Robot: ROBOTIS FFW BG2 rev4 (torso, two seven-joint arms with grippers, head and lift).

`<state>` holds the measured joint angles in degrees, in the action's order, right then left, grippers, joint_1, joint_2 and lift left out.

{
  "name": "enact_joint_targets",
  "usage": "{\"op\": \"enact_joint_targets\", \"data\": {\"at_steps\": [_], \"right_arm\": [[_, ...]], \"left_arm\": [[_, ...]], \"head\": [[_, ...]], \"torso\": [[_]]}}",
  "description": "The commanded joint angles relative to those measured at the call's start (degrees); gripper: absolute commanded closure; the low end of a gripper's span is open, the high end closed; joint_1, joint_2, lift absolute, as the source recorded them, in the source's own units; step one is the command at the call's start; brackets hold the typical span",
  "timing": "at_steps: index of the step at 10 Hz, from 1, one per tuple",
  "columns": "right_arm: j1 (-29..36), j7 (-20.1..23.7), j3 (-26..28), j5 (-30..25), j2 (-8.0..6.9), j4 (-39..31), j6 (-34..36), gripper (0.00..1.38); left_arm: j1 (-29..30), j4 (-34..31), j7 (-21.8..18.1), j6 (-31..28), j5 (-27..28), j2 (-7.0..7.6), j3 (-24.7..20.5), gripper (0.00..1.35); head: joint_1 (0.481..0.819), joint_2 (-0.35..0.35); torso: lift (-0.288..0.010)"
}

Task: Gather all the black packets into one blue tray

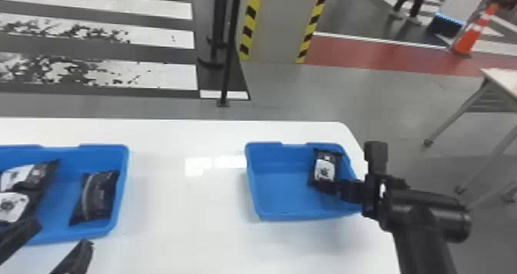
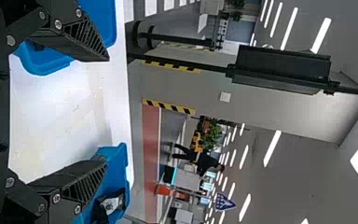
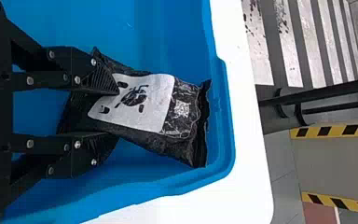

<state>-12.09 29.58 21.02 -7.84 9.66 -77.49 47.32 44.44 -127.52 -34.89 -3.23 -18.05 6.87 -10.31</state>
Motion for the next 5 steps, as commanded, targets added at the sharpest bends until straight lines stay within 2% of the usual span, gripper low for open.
{"op": "enact_joint_targets", "data": {"at_steps": [1, 3, 5], "right_arm": [[0.0, 0.0, 0.0, -1.3, 0.01, -0.3, -2.2, 1.28], [0.7, 0.1, 0.0, -2.4, 0.09, -0.8, -4.3, 1.28], [4.6, 1.0, 0.0, -1.2, -0.08, -4.8, -5.1, 1.28]], "left_arm": [[0.0, 0.0, 0.0, 0.0, -0.1, 0.08, 0.0, 0.26], [0.0, 0.0, 0.0, 0.3, -0.1, 0.08, 0.0, 0.27], [0.1, 0.0, 0.0, 0.6, -0.2, 0.16, 0.0, 0.27]], "head": [[0.695, -0.277], [0.695, -0.282], [0.695, -0.288]], "torso": [[-0.11], [-0.11], [-0.11]]}}
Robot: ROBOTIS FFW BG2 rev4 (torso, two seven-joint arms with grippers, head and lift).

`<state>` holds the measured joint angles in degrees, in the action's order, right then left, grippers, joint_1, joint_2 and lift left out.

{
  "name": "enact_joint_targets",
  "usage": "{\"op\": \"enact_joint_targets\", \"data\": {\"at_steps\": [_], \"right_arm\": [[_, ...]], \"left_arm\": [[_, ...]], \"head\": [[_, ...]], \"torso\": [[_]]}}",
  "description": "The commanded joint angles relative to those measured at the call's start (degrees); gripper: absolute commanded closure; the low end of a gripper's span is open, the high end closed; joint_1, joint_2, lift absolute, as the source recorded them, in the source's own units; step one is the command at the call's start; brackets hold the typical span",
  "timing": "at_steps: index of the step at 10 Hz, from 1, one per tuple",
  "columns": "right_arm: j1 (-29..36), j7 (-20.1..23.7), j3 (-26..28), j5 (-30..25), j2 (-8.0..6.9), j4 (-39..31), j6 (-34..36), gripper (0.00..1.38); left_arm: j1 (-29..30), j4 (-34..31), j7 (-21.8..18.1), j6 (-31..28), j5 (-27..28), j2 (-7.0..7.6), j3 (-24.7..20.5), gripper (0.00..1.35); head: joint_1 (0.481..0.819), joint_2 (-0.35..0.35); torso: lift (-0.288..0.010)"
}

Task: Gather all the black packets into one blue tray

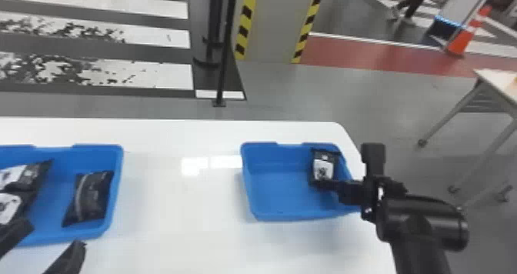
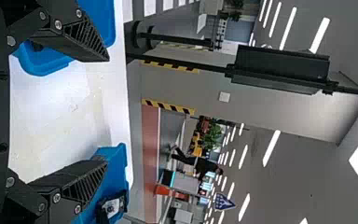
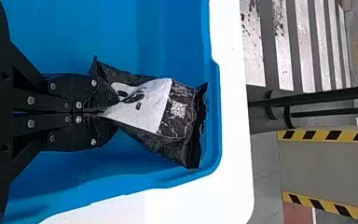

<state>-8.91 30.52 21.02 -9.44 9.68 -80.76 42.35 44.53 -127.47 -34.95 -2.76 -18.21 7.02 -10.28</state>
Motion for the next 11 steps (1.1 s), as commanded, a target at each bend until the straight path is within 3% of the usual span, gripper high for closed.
{"op": "enact_joint_targets", "data": {"at_steps": [1, 3, 6, 9, 11], "right_arm": [[5.4, 0.5, 0.0, 0.4, -0.71, -7.3, -0.3, 1.28], [14.4, 0.9, -0.9, 0.0, -1.94, -22.9, -0.3, 1.28], [25.2, 2.2, -8.2, 1.2, -1.86, -42.5, -0.3, 1.28], [31.4, 3.6, -17.4, 2.9, -1.59, -51.4, -2.6, 1.28], [32.0, 5.7, -20.9, 3.0, -1.42, -51.4, -5.4, 1.28]], "left_arm": [[0.3, 0.0, 0.0, 0.2, -0.4, 0.01, 0.0, 0.26], [0.9, 0.0, -0.1, 0.2, -0.9, 0.1, -0.5, 0.26], [1.4, -0.3, -0.6, -0.6, -2.6, 0.45, -0.5, 0.26], [0.2, -0.6, -1.2, -1.9, -5.2, 1.24, 0.7, 0.26], [-1.6, -0.6, -1.6, -3.9, -6.6, 2.12, 1.5, 0.26]], "head": [[0.695, -0.287], [0.695, -0.285], [0.695, -0.238], [0.695, -0.084], [0.695, -0.011]], "torso": [[-0.11], [-0.11], [-0.11], [-0.11], [-0.11]]}}
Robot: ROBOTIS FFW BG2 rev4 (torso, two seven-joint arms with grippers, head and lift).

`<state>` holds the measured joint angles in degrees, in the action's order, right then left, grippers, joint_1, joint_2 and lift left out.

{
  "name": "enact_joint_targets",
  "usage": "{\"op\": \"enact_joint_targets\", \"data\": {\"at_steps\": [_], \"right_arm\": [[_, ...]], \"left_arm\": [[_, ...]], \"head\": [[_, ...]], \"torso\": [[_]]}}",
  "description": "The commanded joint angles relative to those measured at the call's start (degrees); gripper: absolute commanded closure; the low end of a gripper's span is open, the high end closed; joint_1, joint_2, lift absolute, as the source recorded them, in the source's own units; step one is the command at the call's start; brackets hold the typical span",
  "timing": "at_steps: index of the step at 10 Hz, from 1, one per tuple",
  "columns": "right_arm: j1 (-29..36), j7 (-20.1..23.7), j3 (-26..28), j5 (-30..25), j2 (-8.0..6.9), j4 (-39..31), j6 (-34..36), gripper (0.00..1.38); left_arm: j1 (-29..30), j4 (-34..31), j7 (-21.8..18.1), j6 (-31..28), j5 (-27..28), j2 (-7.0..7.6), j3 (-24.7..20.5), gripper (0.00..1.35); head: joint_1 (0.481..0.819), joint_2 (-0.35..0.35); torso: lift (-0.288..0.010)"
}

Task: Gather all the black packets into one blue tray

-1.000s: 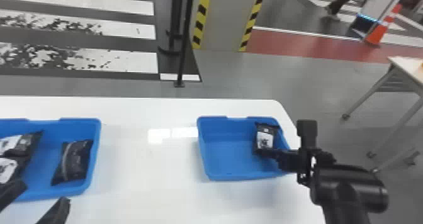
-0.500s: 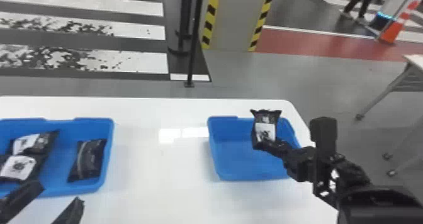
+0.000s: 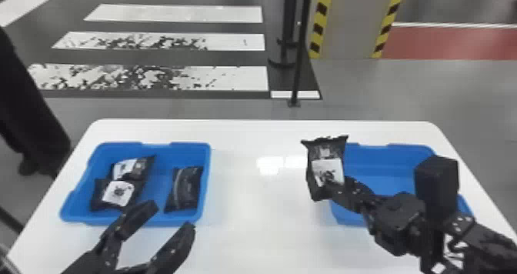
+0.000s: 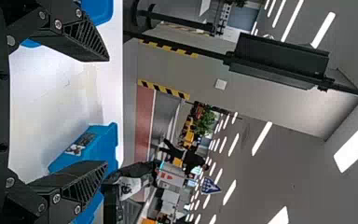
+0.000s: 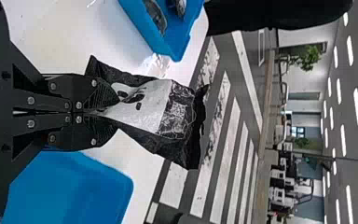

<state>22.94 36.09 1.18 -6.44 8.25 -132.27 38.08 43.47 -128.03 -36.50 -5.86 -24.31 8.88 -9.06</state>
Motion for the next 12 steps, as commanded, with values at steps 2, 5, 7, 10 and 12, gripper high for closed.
{"op": "enact_joint_targets", "data": {"at_steps": [2, 5, 7, 10, 12], "right_arm": [[-0.4, 3.9, -3.7, 0.0, 0.02, 2.3, -5.3, 1.28], [-2.4, 11.3, -6.0, -2.8, 0.02, 4.9, -11.2, 1.28], [-4.1, 13.9, -8.8, -5.1, 0.19, 4.8, -12.9, 1.28], [-6.4, 15.8, -13.3, -8.2, 0.72, 3.4, -13.6, 1.28], [-7.3, 16.3, -14.7, -8.8, 0.98, 3.4, -13.5, 1.28]], "left_arm": [[-2.8, 0.0, -0.6, -2.9, -1.2, 0.79, 0.7, 0.27], [-6.6, 0.1, -0.7, -4.7, -2.8, 0.97, 1.4, 0.27], [-10.1, 1.5, -0.6, -6.1, -3.0, 1.05, 2.5, 0.27], [-17.5, 7.0, -0.6, -6.2, -6.4, 1.49, 8.1, 0.27], [-19.9, 8.3, -0.7, -6.9, -8.4, 1.67, 10.5, 0.29]], "head": [[0.695, 0.051], [0.695, 0.11], [0.695, 0.133], [0.695, 0.153], [0.695, 0.137]], "torso": [[-0.11], [-0.11], [-0.11], [-0.11], [-0.11]]}}
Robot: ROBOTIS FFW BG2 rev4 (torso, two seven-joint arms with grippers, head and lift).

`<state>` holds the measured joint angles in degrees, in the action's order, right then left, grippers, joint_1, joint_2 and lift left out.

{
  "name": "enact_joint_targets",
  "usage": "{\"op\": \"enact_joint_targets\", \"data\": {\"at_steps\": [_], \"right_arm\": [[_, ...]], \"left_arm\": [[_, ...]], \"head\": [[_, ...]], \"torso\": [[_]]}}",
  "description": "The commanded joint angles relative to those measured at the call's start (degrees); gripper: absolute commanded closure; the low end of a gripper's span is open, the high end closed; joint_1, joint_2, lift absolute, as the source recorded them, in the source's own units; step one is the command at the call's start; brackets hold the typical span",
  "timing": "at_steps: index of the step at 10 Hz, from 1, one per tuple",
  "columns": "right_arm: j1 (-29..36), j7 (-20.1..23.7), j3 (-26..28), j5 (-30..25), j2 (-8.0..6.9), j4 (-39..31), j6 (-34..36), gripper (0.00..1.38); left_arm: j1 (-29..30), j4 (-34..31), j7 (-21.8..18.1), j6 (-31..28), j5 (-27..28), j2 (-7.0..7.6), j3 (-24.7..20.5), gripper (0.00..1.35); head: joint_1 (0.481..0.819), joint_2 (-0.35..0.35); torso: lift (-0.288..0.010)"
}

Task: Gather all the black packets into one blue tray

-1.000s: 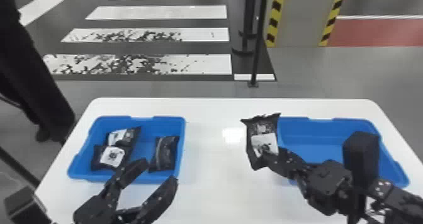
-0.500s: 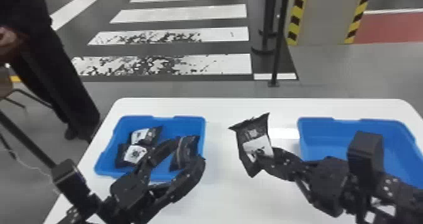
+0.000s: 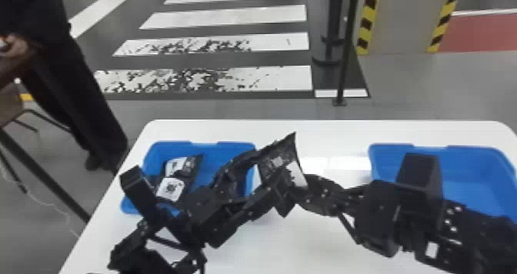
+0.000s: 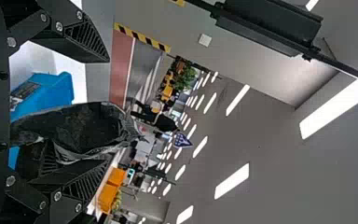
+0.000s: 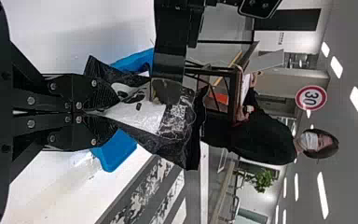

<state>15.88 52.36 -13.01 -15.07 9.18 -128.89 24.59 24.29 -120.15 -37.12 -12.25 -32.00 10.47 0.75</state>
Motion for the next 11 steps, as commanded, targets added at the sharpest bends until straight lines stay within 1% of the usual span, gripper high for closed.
{"op": "enact_joint_targets", "data": {"at_steps": [1, 2, 3, 4, 5, 7, 9, 10, 11], "right_arm": [[-0.4, 0.1, -0.8, -0.2, 0.13, 0.0, 0.0, 1.28], [-0.6, 0.2, -0.9, -0.5, 0.13, 0.0, 0.2, 1.28], [-0.7, 0.3, -1.3, -0.6, 0.22, 0.1, 0.4, 1.28], [-0.8, 0.4, -1.4, -0.6, 0.22, 0.6, 0.6, 1.28], [-0.8, 0.4, -1.4, -0.5, 0.22, 0.7, 0.9, 1.28], [-0.8, 0.4, -1.5, -0.5, 0.22, 0.9, 0.9, 1.28], [-0.8, 0.4, -1.4, -0.2, 0.22, 0.9, 1.0, 1.28], [-0.8, 0.4, -1.3, 0.4, 0.13, 1.1, 1.0, 1.02], [-0.4, 0.3, 0.0, 0.8, -0.04, 1.3, 1.0, 0.47]], "left_arm": [[-1.4, 1.1, -0.1, -1.0, -1.9, 0.26, 1.8, 0.29], [-1.9, 1.4, -0.1, -0.8, -2.3, 0.17, 2.2, 0.33], [-2.5, 1.8, -0.2, -0.8, -2.7, 0.17, 2.7, 0.58], [-2.9, 2.1, -0.3, 0.6, -2.5, 0.34, 3.0, 0.91], [-2.8, 2.1, -0.2, 2.1, -2.2, 0.34, 3.1, 1.19], [-2.9, 2.1, -0.6, 2.1, 0.5, 0.7, 3.1, 1.21], [-2.9, 2.1, -0.8, 3.7, 1.8, 0.78, 3.0, 1.21], [-2.9, 2.1, -0.8, 4.2, 2.5, 0.78, 2.6, 1.21], [-2.8, 2.1, -0.8, 4.8, 3.3, 0.7, 1.3, 1.21]], "head": [[0.695, 0.133], [0.695, 0.125], [0.695, 0.117], [0.695, 0.112], [0.695, 0.11], [0.695, 0.113], [0.695, 0.113], [0.695, 0.114], [0.695, 0.118]], "torso": [[-0.11], [-0.11], [-0.11], [-0.11], [-0.11], [-0.11], [-0.11], [-0.11], [-0.11]]}}
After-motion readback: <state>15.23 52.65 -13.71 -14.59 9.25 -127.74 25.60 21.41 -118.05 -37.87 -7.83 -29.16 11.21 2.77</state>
